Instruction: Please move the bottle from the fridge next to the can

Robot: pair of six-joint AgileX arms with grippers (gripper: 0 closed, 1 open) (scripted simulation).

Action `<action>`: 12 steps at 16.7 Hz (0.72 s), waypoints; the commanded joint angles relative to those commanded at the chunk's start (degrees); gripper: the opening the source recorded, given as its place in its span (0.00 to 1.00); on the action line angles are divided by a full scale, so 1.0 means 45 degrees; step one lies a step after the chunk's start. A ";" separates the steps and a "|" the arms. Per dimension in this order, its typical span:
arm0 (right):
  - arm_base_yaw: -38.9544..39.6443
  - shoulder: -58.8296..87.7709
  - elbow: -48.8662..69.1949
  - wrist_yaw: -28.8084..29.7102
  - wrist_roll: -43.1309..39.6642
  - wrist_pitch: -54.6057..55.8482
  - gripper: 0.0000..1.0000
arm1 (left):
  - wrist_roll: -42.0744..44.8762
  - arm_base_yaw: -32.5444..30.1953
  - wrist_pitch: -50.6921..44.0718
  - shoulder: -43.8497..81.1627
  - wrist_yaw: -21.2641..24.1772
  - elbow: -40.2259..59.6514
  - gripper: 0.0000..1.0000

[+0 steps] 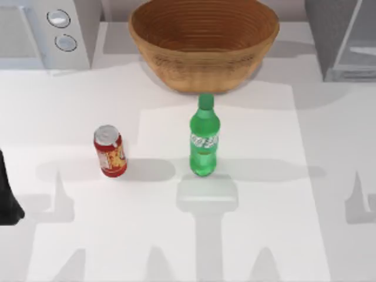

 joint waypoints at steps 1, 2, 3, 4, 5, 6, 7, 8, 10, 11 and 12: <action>0.0000 0.0000 0.0000 0.0000 0.0000 0.0000 1.00 | 0.0000 0.0000 0.0000 0.0000 0.0000 0.0000 1.00; 0.0038 0.0051 0.0023 0.0022 0.0003 0.0022 1.00 | 0.0000 0.0000 0.0000 0.0000 0.0000 0.0000 1.00; 0.0037 0.0037 0.0035 0.0023 0.0002 0.0006 1.00 | 0.0000 0.0000 0.0000 0.0000 0.0000 0.0000 1.00; 0.0027 -0.0085 0.0137 0.0032 -0.0003 -0.0137 1.00 | 0.0000 0.0000 0.0000 0.0000 0.0000 0.0000 1.00; 0.0014 -0.0310 0.0326 0.0043 -0.0012 -0.0414 1.00 | 0.0000 0.0000 0.0000 0.0000 0.0000 0.0000 1.00; 0.0002 -0.0623 0.0586 0.0052 -0.0023 -0.0825 1.00 | 0.0000 0.0000 0.0000 0.0000 0.0000 0.0000 1.00; -0.0007 -0.1009 0.0905 0.0058 -0.0034 -0.1369 1.00 | 0.0000 0.0000 0.0000 0.0000 0.0000 0.0000 1.00; -0.0014 -0.1455 0.1274 0.0060 -0.0045 -0.2052 1.00 | 0.0000 0.0000 0.0000 0.0000 0.0000 0.0000 1.00; -0.0015 -0.2486 0.2119 0.0052 -0.0067 -0.3825 1.00 | 0.0000 0.0000 0.0000 0.0000 0.0000 0.0000 1.00; -0.0012 -0.3046 0.2577 0.0043 -0.0077 -0.4871 1.00 | 0.0000 0.0000 0.0000 0.0000 0.0000 0.0000 1.00; -0.0007 -0.3627 0.3050 0.0032 -0.0085 -0.5995 1.00 | 0.0000 0.0000 0.0000 0.0000 0.0000 0.0000 1.00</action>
